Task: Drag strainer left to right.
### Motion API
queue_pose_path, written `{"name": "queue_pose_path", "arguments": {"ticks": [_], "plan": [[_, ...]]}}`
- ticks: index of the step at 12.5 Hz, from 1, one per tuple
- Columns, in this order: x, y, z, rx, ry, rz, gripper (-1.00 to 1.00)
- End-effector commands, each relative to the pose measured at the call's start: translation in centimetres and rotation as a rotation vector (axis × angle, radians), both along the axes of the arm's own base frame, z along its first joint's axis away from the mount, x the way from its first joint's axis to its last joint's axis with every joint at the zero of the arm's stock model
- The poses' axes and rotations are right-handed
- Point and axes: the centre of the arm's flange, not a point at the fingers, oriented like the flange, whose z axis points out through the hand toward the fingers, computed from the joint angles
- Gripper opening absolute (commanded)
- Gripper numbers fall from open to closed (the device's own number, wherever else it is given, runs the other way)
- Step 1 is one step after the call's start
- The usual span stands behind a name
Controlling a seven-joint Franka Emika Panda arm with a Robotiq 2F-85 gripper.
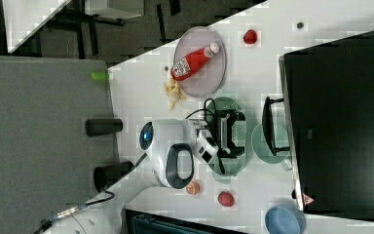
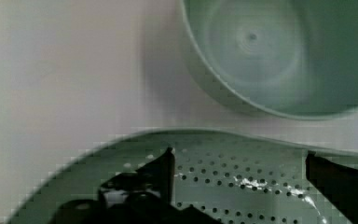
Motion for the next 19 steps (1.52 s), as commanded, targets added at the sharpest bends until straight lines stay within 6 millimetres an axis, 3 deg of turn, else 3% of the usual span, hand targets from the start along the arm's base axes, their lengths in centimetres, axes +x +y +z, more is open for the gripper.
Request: {"name": "queue_pose_path", "arguments": {"ticks": [1,5,8,13,15,17,19], "plan": [[0.9,1.7,2.3,0.028,-0.022,0.202,1.00],[2.0,4.0,10.0,0.055,0.002,0.479,1.00],[2.2,4.5,18.8,0.084,0.006,0.597,1.00],[-1.2,4.9,32.9,0.200,-0.047,0.737,1.00],[-3.1,4.8,36.3,0.224,-0.004,0.736,1.00],[-3.7,5.1,39.1,0.223,0.006,0.746,1.00],[-4.7,5.3,40.1,0.245,0.088,0.745,1.00]]}}
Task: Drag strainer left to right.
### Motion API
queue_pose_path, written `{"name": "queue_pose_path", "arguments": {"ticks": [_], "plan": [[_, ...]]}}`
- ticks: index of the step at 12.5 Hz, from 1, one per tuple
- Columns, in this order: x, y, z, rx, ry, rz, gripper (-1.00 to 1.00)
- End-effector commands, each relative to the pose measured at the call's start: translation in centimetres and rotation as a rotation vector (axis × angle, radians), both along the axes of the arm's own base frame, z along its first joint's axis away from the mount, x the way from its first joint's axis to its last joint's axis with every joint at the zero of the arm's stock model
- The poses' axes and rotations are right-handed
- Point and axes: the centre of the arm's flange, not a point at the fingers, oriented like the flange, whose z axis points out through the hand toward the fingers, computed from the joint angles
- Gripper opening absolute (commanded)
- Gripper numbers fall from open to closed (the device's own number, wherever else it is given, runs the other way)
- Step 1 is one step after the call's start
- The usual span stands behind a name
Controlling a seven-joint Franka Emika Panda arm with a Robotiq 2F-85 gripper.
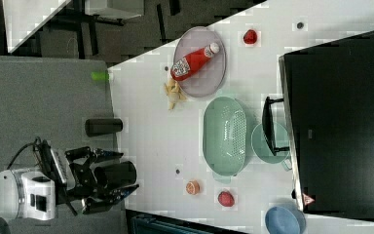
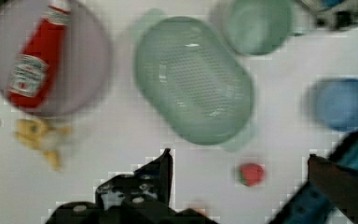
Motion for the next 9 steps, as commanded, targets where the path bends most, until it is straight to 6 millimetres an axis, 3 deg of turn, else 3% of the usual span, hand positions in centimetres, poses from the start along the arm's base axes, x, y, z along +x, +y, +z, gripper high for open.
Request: {"name": "queue_pose_path", "arguments": {"ticks": [1,9], "plan": [[0.7,1.2,-1.9,-0.010,0.118,0.083,1.00],[1.4,1.3,-3.2,-0.014,0.148,0.086,1.00]]}}
